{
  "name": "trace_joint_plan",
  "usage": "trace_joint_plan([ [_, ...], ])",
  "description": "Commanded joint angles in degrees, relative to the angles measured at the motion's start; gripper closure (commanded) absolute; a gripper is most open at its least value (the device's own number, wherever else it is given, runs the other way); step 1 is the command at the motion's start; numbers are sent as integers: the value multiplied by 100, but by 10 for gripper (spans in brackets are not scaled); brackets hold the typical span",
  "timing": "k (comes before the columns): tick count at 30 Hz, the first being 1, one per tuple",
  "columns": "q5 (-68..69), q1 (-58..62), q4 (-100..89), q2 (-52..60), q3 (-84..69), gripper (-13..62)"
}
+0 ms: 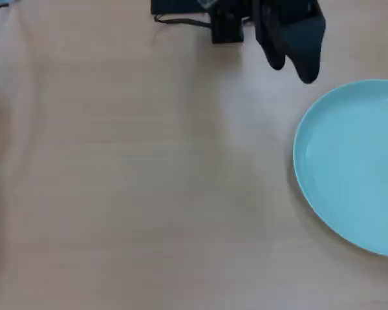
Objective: Move the green bowl from right to left
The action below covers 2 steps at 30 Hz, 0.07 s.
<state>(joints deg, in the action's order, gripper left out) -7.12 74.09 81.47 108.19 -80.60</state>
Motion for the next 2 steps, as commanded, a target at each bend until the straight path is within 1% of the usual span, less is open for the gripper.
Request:
trace_joint_plan([
  [1, 53, 0, -334, 158, 211, 101],
  [2, 44, 0, -334, 158, 211, 101],
])
